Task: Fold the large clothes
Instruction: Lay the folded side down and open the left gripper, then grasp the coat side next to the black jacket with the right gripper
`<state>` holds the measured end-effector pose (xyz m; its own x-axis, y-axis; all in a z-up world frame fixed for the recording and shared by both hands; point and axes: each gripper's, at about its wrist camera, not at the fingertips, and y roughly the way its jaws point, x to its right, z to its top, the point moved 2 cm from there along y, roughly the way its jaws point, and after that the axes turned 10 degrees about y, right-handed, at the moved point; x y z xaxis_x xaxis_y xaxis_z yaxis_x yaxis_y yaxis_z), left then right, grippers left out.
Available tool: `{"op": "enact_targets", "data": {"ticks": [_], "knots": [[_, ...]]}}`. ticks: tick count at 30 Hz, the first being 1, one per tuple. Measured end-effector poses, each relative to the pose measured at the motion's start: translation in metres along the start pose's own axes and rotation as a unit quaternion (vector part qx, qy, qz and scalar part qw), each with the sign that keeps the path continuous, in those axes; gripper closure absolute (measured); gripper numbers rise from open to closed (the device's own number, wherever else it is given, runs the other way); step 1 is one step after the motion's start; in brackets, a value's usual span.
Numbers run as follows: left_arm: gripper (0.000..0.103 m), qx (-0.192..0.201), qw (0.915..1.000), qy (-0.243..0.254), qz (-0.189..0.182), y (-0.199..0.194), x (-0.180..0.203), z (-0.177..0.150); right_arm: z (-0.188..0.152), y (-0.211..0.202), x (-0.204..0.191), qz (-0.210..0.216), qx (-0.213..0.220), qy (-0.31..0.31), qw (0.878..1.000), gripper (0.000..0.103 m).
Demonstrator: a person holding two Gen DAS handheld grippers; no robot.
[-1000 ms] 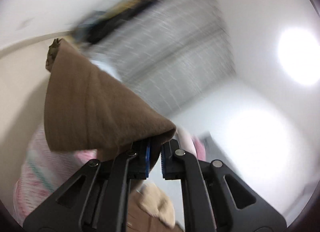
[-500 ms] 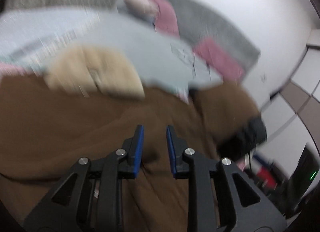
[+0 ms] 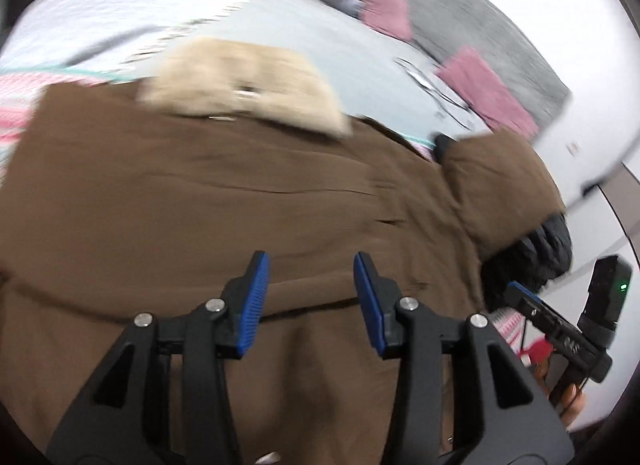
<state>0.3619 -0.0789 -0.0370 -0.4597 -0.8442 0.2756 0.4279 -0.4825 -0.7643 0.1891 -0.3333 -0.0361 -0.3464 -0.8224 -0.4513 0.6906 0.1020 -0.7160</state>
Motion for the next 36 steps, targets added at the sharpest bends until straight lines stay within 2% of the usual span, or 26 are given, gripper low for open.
{"op": "enact_targets", "data": {"ticks": [4,6,9,10,11,13,14,15,17,21,26,29,33,35,36], "knots": [[0.053,0.009,0.9954,-0.071,0.063,-0.031,-0.069,-0.008,0.008,0.006,0.013,-0.015,-0.005,0.014,1.0,0.032],[0.053,0.023,0.9922,-0.105,0.063,-0.039,-0.102,-0.011,0.009,0.007,0.013,0.004,-0.007,0.025,1.0,0.032],[0.053,0.024,0.9903,-0.114,0.075,-0.036,-0.133,-0.018,0.005,0.008,0.0,0.031,-0.005,0.007,0.999,0.034],[0.055,0.019,0.9896,-0.116,0.084,-0.032,-0.14,-0.02,0.002,0.007,-0.008,0.027,0.003,-0.009,1.0,0.042],[0.058,0.013,0.9881,-0.115,0.101,-0.026,-0.146,-0.022,0.0,0.008,-0.014,0.019,0.009,-0.023,1.0,0.053],[0.078,0.0,0.985,-0.107,0.135,-0.016,-0.153,-0.025,-0.005,0.009,-0.024,0.009,0.014,-0.047,0.999,0.066],[0.082,-0.015,0.9819,-0.102,0.159,-0.008,-0.158,-0.027,-0.008,0.012,-0.027,0.008,0.011,-0.056,0.998,0.071],[0.092,-0.024,0.9797,-0.104,0.17,-0.001,-0.163,-0.03,-0.009,0.014,-0.028,0.006,0.008,-0.06,0.998,0.073],[0.095,-0.032,0.9777,-0.121,0.169,0.006,-0.174,-0.036,-0.011,0.023,-0.028,-0.009,0.0,-0.066,0.998,0.074],[0.095,-0.032,0.9765,-0.125,0.172,0.002,-0.173,-0.034,-0.01,0.029,-0.02,-0.033,-0.004,-0.058,0.998,0.074],[0.094,-0.029,0.9736,-0.072,0.215,-0.012,-0.136,-0.028,-0.006,0.004,-0.022,-0.058,0.05,-0.076,0.994,0.073],[0.086,-0.034,0.9759,-0.051,0.209,-0.016,-0.109,-0.033,0.003,-0.003,-0.014,-0.075,0.069,-0.068,0.992,0.069],[0.084,-0.042,0.9806,-0.019,0.19,-0.019,-0.079,-0.041,0.018,-0.011,0.009,-0.061,0.069,-0.019,0.996,0.067],[0.077,-0.038,0.9807,-0.013,0.192,-0.021,-0.075,-0.041,0.025,-0.019,0.02,-0.048,0.08,0.001,0.996,0.066],[0.068,-0.037,0.9805,-0.012,0.193,-0.021,-0.076,-0.04,0.028,-0.024,0.026,-0.041,0.084,0.013,0.996,0.065]]}}
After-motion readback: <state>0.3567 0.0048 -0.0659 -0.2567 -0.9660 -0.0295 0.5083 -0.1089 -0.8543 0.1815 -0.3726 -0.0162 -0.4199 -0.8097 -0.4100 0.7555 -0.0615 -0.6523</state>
